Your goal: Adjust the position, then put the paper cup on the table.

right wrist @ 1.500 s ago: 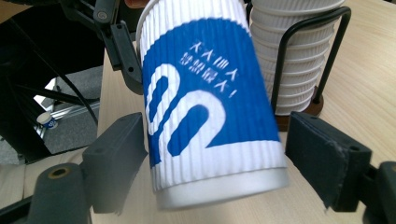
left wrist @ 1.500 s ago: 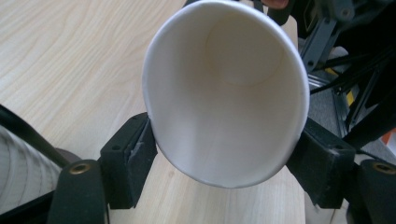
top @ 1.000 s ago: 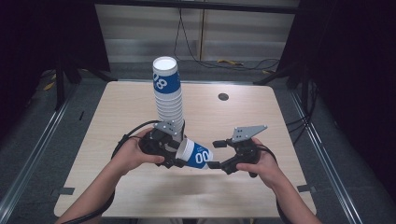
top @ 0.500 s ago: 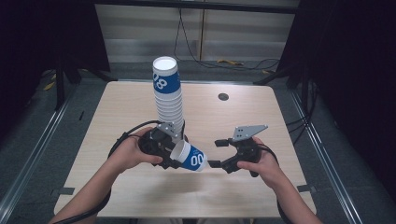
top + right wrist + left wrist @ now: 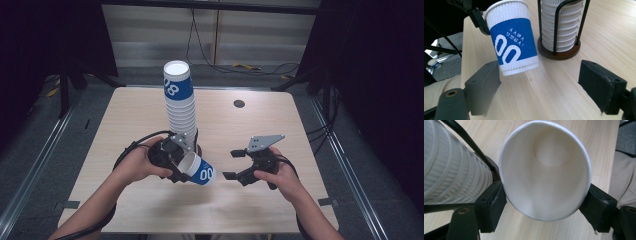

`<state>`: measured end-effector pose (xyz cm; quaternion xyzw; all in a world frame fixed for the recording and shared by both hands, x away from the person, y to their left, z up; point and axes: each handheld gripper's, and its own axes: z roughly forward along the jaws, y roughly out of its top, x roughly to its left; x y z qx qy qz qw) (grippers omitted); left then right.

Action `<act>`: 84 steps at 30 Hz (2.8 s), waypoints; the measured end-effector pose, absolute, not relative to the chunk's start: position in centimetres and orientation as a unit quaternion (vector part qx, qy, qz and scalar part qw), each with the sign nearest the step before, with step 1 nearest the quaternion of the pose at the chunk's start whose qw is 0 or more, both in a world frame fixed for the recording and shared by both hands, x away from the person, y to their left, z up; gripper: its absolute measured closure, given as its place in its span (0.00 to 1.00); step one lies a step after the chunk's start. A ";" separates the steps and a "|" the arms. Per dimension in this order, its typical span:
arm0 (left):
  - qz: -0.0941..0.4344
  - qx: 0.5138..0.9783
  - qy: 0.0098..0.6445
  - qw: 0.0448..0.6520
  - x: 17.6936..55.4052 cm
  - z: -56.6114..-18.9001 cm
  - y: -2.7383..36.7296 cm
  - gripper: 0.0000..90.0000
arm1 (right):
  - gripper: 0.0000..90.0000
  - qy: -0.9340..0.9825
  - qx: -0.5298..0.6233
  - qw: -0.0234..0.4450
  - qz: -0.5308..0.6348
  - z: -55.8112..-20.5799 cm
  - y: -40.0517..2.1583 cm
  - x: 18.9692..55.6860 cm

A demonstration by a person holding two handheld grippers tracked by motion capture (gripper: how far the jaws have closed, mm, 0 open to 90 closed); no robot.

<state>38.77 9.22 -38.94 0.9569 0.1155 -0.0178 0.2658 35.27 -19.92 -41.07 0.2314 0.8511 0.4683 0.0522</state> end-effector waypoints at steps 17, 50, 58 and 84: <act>-0.008 0.970 0.108 0.216 38.5 -39.3 8.7 0.28 | 0.19 0.861 0.225 0.065 0.452 -41.2 -19.7 35.2; 0.015 0.983 0.080 0.164 38.3 -40.3 8.0 0.23 | 0.19 0.863 0.223 0.064 0.448 -41.3 -19.7 35.1; 0.010 0.978 0.084 0.191 38.3 -40.6 8.3 0.20 | 0.19 0.865 0.222 0.065 0.446 -41.4 -19.6 35.0; -0.023 0.959 0.110 0.262 37.7 -42.9 9.6 0.20 | 0.19 0.863 0.228 0.066 0.447 -41.7 -20.2 34.4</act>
